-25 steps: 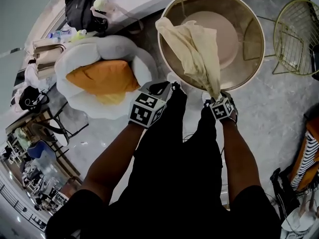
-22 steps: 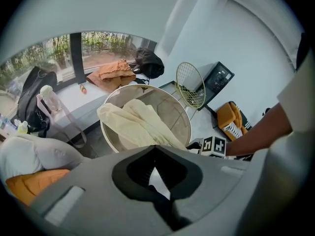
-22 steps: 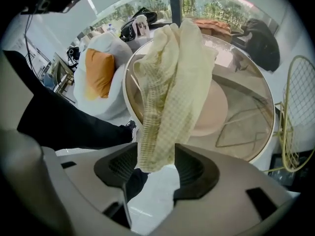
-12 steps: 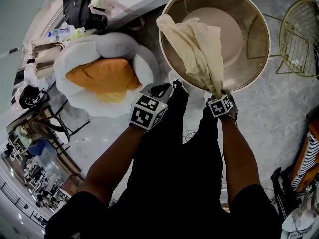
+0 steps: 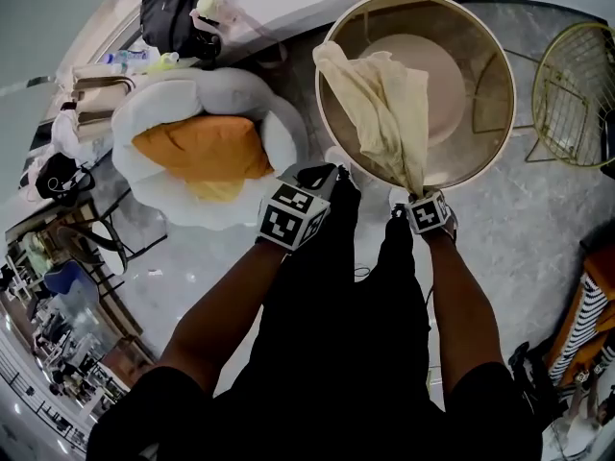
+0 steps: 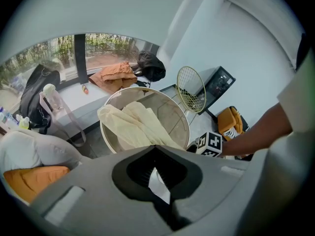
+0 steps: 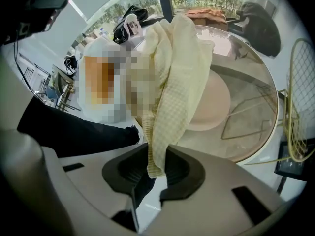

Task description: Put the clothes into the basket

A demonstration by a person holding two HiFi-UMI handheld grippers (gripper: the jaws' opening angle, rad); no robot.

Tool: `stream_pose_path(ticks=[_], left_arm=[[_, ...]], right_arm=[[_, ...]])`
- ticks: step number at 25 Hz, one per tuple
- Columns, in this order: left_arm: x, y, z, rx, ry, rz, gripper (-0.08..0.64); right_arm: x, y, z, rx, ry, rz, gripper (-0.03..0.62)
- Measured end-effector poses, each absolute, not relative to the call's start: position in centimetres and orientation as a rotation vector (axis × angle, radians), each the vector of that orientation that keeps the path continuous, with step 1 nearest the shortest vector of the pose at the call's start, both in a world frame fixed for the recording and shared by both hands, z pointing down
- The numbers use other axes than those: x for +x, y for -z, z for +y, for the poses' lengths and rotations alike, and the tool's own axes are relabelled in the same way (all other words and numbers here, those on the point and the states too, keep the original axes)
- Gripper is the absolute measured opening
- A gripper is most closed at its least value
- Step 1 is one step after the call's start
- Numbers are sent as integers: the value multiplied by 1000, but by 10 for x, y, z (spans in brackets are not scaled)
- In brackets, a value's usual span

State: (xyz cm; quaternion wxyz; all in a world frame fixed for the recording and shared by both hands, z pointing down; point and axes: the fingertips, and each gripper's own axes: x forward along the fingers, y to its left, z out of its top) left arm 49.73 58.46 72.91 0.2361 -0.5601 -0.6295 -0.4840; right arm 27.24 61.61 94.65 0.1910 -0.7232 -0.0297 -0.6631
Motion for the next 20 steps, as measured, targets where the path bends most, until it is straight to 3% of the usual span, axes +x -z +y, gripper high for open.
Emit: stream_pose_path(ticks=[13, 20], left_arm=[[507, -648, 582, -1808, 1226, -1690, 0], [502, -595, 557, -1977, 1150, -1652, 0]], right_arm=[[333, -844, 654, -2250, 1562, -3, 51], [390, -750, 667, -2351, 1240, 4, 44]])
